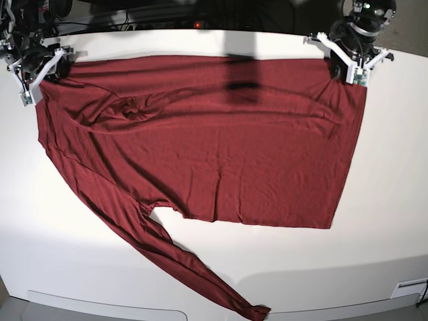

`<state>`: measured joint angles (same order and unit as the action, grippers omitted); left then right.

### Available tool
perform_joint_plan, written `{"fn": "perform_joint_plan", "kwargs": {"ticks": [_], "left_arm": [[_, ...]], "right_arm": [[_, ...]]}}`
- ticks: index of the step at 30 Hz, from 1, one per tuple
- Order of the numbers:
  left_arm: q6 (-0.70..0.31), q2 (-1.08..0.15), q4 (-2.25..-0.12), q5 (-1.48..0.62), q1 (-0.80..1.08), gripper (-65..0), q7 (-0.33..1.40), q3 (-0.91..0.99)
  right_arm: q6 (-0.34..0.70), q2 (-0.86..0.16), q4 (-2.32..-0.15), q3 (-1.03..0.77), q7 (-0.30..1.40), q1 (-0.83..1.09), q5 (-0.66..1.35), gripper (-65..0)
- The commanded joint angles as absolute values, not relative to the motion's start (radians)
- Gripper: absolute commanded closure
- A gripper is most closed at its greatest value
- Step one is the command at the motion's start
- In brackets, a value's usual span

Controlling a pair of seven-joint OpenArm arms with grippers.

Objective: Fold the T-shirt properly
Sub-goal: 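Hold the red shirt edge taut with both grippers, then open both grippers and move them out over the shirt body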

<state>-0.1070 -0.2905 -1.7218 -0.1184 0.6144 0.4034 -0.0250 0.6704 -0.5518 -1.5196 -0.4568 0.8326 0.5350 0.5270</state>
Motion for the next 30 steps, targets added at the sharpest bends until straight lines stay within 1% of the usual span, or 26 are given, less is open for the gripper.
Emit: {"fn": "perform_joint_plan", "kwargs": {"ticks": [1,6,13,19,23,27,30], "left_arm": [[-0.111,-0.291,-1.720,-0.101,0.658,-14.0,0.554,-0.031],[-0.093,-0.291,-1.789,-0.096,0.680,-14.0,0.554,-0.031],[-0.093,-0.291,-1.797,-0.093,0.679,-14.0,0.545,-0.031],[-0.093,-0.291,-1.810,-0.080,0.678,-14.0,0.522,-0.031],[-0.091,-0.291,-1.856,-0.041,0.678,-14.0,0.473,-0.031],[-0.043,-0.291,-1.906,-0.041,0.662,-14.0,0.413,-0.031],[-0.036,-0.291,-1.917,-0.041,0.610,-14.0,0.426,-0.031]], "right_arm": [[0.668,-0.563,-1.515,-0.458,0.910,0.552,0.484,-12.1],[0.693,-0.562,-1.516,-0.458,0.926,0.561,0.484,-12.1],[0.695,-0.562,-1.523,-0.458,0.924,0.591,0.488,-12.1],[0.695,-0.562,-1.538,-0.458,0.906,0.590,0.583,-12.1],[0.695,-0.562,-1.584,-0.458,0.876,0.589,0.588,-12.1],[0.695,-0.562,-1.632,-0.458,0.856,0.572,0.610,-12.1],[0.695,-0.562,-1.652,-0.458,0.856,0.560,0.653,-12.1]]}}
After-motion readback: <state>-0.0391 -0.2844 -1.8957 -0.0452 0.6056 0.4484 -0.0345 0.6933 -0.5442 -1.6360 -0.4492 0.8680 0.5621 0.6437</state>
